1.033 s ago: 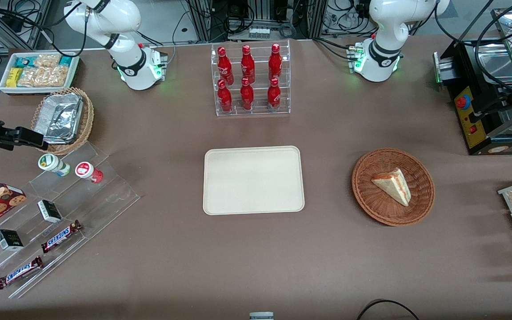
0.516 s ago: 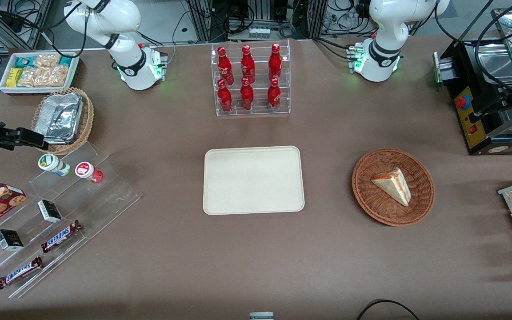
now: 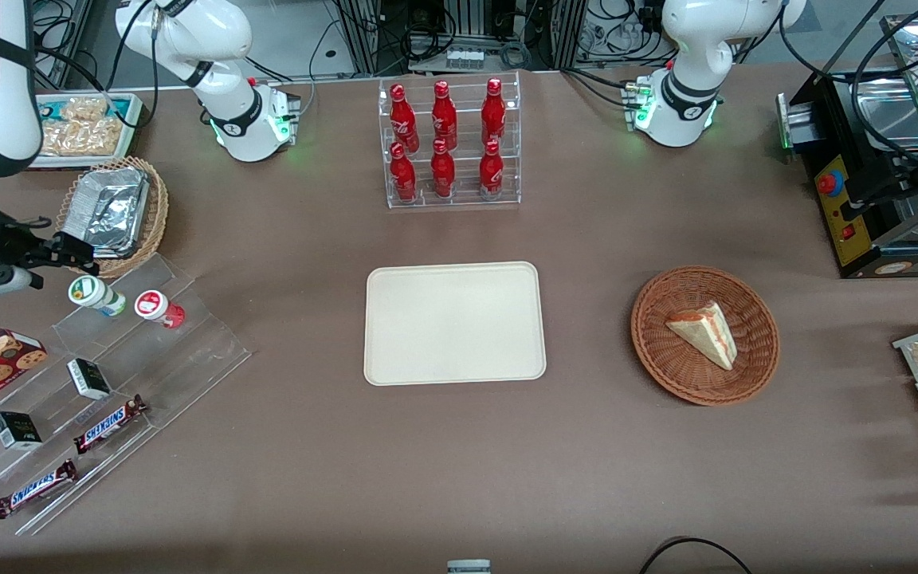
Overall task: Place green gum on tray
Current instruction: 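Move the right gripper toward the green-labelled gum tub on the acrylic stand, then lower the right gripper around the green gum tub and close it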
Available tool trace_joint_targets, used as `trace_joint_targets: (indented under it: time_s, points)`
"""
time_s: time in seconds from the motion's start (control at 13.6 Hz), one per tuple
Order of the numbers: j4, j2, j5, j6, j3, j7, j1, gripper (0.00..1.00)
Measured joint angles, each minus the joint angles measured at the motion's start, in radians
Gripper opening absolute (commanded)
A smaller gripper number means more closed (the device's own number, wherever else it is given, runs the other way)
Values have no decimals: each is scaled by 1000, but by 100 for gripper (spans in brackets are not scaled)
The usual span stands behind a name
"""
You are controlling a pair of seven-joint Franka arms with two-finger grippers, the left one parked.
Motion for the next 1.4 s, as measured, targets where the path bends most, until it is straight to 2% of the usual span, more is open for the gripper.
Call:
trace_joint_targets:
  time_s: [0.22, 0.52, 1.4]
  points:
    - [-90, -11, 0, 118, -25, -198, -15, 100]
    - [-139, -10, 0, 172, -52, -324, -16, 100]
    - [-180, 54, 0, 286, -62, -381, -7, 99]
